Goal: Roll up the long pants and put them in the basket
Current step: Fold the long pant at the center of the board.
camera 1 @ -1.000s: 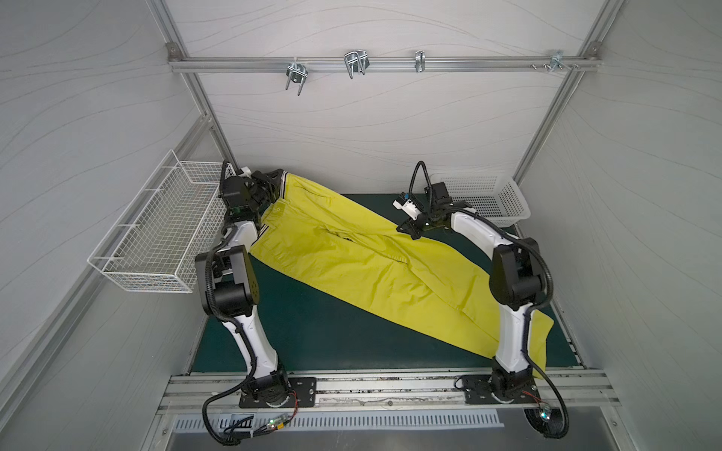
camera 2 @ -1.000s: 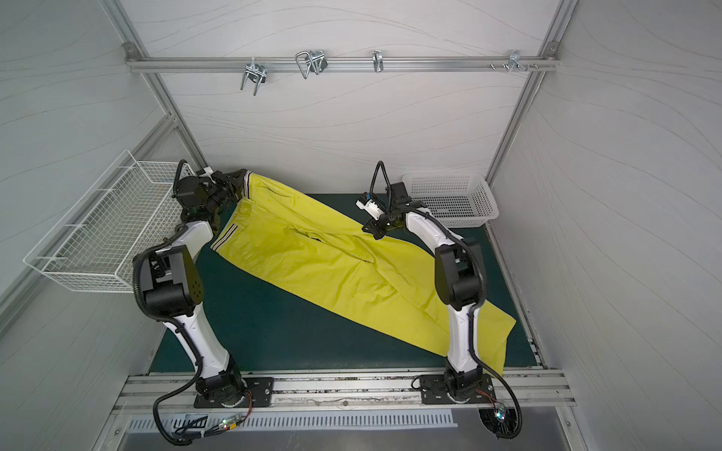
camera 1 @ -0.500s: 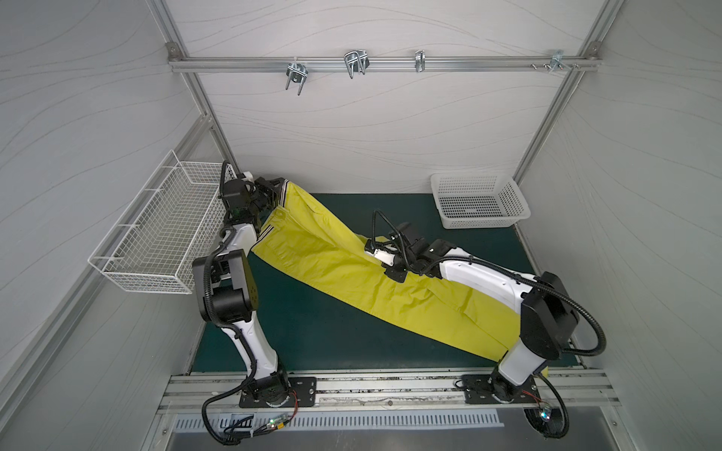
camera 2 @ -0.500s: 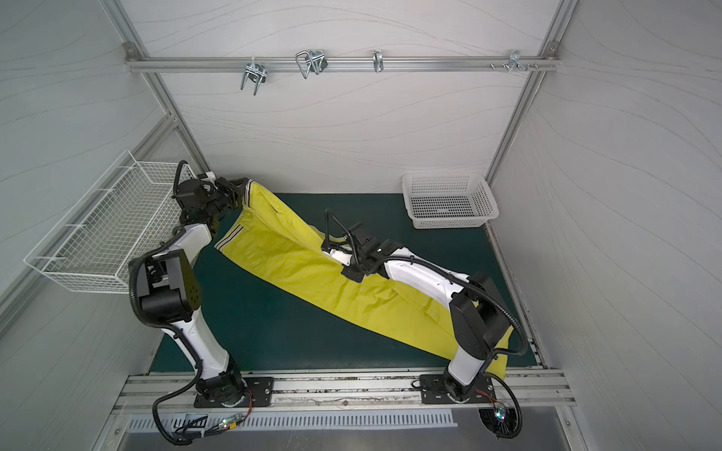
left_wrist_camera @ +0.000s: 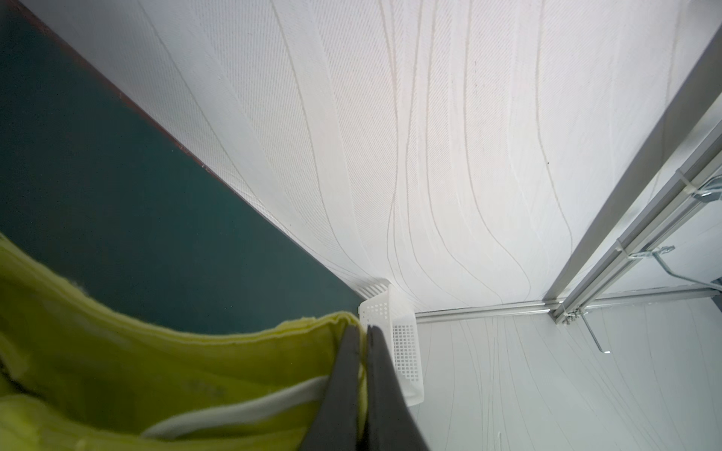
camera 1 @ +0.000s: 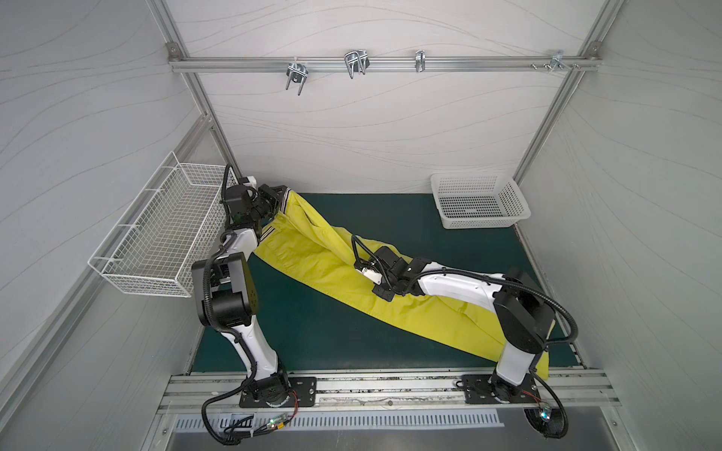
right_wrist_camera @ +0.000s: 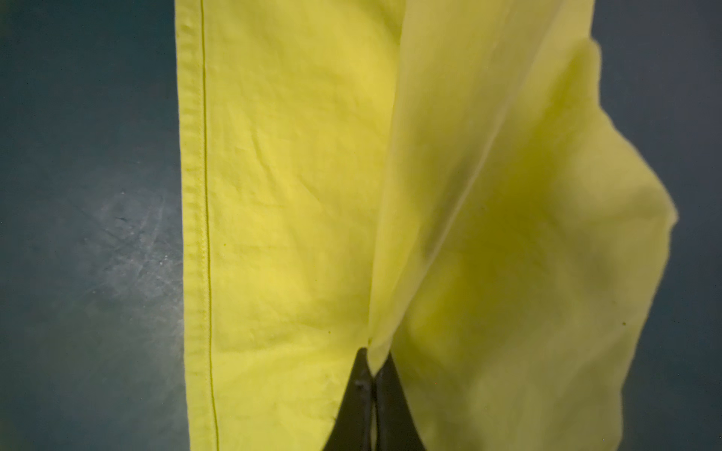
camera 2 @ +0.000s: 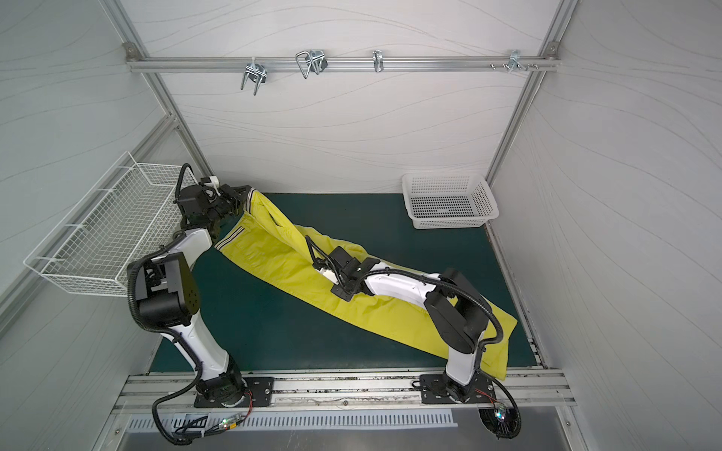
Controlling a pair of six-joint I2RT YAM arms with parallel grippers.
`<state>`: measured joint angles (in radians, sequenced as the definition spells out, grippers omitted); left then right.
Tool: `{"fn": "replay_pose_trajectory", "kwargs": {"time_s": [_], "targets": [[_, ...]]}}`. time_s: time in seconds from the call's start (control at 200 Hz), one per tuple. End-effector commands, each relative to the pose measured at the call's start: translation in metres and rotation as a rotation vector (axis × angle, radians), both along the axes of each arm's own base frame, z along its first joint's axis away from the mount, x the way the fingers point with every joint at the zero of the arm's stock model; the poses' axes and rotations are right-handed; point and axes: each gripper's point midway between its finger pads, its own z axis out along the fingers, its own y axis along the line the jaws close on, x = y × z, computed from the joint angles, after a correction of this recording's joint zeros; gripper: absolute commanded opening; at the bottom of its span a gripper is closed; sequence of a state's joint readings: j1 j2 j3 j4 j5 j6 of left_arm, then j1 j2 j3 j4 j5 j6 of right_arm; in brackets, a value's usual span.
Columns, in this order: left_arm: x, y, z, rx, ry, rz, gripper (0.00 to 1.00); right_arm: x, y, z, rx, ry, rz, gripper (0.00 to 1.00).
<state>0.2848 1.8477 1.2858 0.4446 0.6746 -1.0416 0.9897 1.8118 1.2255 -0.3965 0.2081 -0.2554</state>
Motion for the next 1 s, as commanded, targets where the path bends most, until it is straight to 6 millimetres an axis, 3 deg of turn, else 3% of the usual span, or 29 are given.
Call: {"fn": "replay_pose_trajectory", "kwargs": {"time_s": [0.0, 0.21, 0.335, 0.435, 0.715, 0.951, 0.996], "targets": [[-0.033, 0.095, 0.005, 0.020, -0.017, 0.385, 0.00, -0.040, -0.030, -0.041, -0.189, 0.143, -0.019, 0.00], [-0.037, 0.093, 0.007, 0.038, -0.027, 0.391, 0.00, -0.060, -0.021, -0.055, -0.148, 0.223, -0.083, 0.00], [-0.038, 0.087, 0.019, 0.028, -0.058, 0.363, 0.22, -0.064, -0.021, -0.062, -0.149, 0.243, -0.112, 0.00], [-0.037, 0.077, 0.037, 0.033, -0.099, 0.328, 0.31, -0.065, -0.020, -0.067, -0.157, 0.242, -0.123, 0.00], [-0.048, 0.053, 0.090, 0.041, -0.161, 0.282, 0.33, -0.074, -0.009, -0.069, -0.120, 0.265, -0.116, 0.00], [-0.071, 0.014, 0.125, 0.091, -0.132, 0.219, 0.33, -0.090, 0.003, -0.060, -0.041, 0.300, -0.117, 0.00], [-0.078, 0.006, 0.132, 0.111, -0.134, 0.213, 0.33, -0.094, 0.004, -0.053, 0.009, 0.318, -0.115, 0.07]]}}
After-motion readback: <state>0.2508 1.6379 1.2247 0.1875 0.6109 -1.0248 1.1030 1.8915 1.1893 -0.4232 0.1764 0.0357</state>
